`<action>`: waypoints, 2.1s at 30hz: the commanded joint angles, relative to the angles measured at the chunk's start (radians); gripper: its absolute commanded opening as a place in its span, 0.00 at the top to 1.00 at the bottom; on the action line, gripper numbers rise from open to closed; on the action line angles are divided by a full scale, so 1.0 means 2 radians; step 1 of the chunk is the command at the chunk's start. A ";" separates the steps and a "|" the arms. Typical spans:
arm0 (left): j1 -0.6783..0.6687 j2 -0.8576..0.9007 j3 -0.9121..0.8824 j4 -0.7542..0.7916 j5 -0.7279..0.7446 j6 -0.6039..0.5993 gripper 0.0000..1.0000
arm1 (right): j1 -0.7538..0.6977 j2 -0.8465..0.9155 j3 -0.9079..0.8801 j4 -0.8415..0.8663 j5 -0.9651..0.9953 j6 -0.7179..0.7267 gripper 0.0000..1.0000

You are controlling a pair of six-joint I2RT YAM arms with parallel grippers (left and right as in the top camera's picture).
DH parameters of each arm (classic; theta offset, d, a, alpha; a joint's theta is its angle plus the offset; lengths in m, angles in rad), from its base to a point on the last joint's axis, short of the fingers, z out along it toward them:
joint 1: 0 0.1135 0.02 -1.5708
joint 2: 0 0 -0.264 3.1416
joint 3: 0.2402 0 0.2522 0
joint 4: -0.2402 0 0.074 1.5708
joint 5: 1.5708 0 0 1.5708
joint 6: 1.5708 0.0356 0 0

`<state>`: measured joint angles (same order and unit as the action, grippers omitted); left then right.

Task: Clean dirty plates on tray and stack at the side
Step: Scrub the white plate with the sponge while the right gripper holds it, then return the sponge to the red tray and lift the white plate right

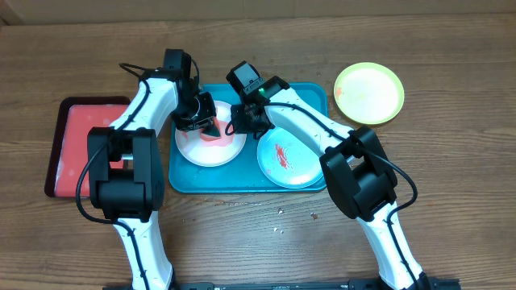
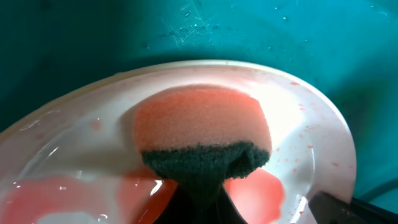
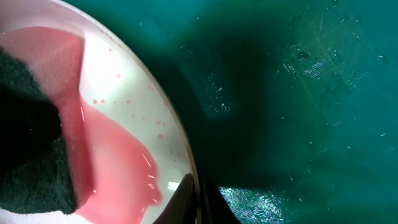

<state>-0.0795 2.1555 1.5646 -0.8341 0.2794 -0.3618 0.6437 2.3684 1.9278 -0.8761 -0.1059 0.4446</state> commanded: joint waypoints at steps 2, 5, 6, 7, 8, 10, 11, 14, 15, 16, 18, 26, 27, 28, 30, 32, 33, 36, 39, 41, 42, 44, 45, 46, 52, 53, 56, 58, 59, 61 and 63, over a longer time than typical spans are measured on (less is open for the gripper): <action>-0.009 0.008 -0.018 -0.028 -0.084 0.013 0.96 | 0.003 -0.018 0.001 0.005 0.000 0.002 0.96; -0.002 0.008 -0.018 -0.067 -0.174 0.012 0.96 | 0.003 -0.018 0.001 0.001 0.000 0.002 0.96; 0.000 0.008 -0.018 -0.076 -0.196 0.010 0.96 | 0.003 -0.018 0.001 0.001 0.000 0.002 0.96; 0.002 0.008 -0.018 -0.086 -0.216 0.007 0.96 | 0.003 -0.018 0.001 0.001 0.000 0.000 0.96; 0.006 0.008 -0.015 -0.098 -0.237 0.002 0.96 | 0.003 -0.018 0.001 0.002 0.000 0.000 0.96; 0.012 0.008 -0.005 -0.121 -0.272 -0.021 0.96 | 0.003 -0.018 0.001 0.002 0.000 0.000 0.96; 0.015 0.008 0.001 -0.130 -0.282 -0.031 0.96 | 0.003 -0.018 0.001 0.003 0.000 0.000 0.96; 0.024 0.007 0.032 -0.157 -0.291 -0.052 0.96 | 0.003 -0.018 0.001 0.005 0.000 0.000 0.96; 0.026 0.007 0.047 -0.167 -0.291 -0.058 0.96 | 0.003 -0.018 0.001 0.005 0.000 0.000 0.96; 0.028 0.007 0.063 -0.179 -0.291 -0.063 0.96 | 0.003 -0.018 0.001 0.006 0.000 0.000 0.96; 0.035 0.001 0.109 -0.205 -0.291 -0.072 0.96 | 0.003 -0.018 0.001 0.014 0.000 -0.009 0.96; 0.106 -0.098 0.175 -0.216 -0.256 -0.094 0.96 | 0.008 -0.036 0.063 0.004 0.001 -0.104 0.96; 0.119 -0.106 0.175 -0.216 -0.246 -0.094 0.96 | 0.011 -0.041 0.074 0.001 0.005 -0.126 0.96; 0.134 -0.113 0.175 -0.217 -0.236 -0.094 0.96 | 0.016 -0.046 0.085 -0.002 0.021 -0.150 0.96; 0.162 -0.117 0.175 -0.219 -0.221 -0.080 0.96 | 0.029 -0.058 0.098 -0.005 0.087 -0.183 0.96; 0.191 -0.115 0.173 -0.225 -0.218 -0.066 0.96 | 0.050 -0.072 0.104 0.000 0.208 -0.209 0.96; 0.201 -0.115 0.169 -0.226 -0.218 -0.066 0.96 | 0.060 -0.077 0.104 0.006 0.264 -0.217 0.96; 0.235 -0.115 0.151 -0.212 -0.217 -0.066 0.96 | 0.093 -0.087 0.104 0.032 0.418 -0.277 0.96; 0.262 -0.115 0.138 -0.199 -0.208 -0.066 0.96 | 0.124 -0.087 0.104 0.068 0.521 -0.384 0.96; 0.276 -0.115 0.134 -0.200 -0.192 -0.066 0.96 | 0.139 -0.087 0.104 0.085 0.552 -0.452 0.96; 0.283 -0.115 0.133 -0.199 -0.184 -0.066 0.96 | 0.148 -0.087 0.104 0.094 0.563 -0.492 0.96; 0.293 -0.115 0.133 -0.199 -0.175 -0.066 0.96 | 0.161 -0.087 0.104 0.113 0.583 -0.555 0.96; 0.296 -0.115 0.133 -0.199 -0.170 -0.066 0.96 | 0.167 -0.087 0.104 0.123 0.592 -0.584 0.96; 0.299 -0.115 0.133 -0.199 -0.167 -0.066 0.96 | 0.171 -0.087 0.104 0.132 0.597 -0.605 0.96; 0.299 -0.115 0.132 -0.194 -0.167 -0.065 0.96 | 0.188 -0.087 0.104 0.198 0.615 -0.686 0.96; 0.299 -0.115 0.133 -0.194 -0.167 -0.062 0.96 | 0.188 -0.087 0.104 0.203 0.616 -0.694 0.96; 0.299 -0.115 0.132 -0.194 -0.167 -0.058 0.96 | 0.188 -0.087 0.104 0.212 0.621 -0.700 0.96; 0.299 -0.115 0.132 -0.194 -0.167 -0.058 0.96 | 0.185 -0.087 0.104 0.213 0.627 -0.699 0.96; 0.299 -0.115 0.132 -0.194 -0.167 -0.058 0.96 | 0.185 -0.087 0.104 0.213 0.628 -0.699 0.96; 0.299 -0.115 0.132 -0.194 -0.167 -0.058 0.96 | 0.183 -0.087 0.104 0.213 0.628 -0.694 0.96; 0.298 -0.115 0.132 -0.194 -0.167 -0.058 0.96 | 0.179 -0.087 0.103 0.211 0.613 -0.661 0.96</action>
<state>0.5190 1.9266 1.8385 -1.2259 -0.0631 -0.4950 1.0142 2.2261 2.1124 -0.4622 1.1160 -0.9306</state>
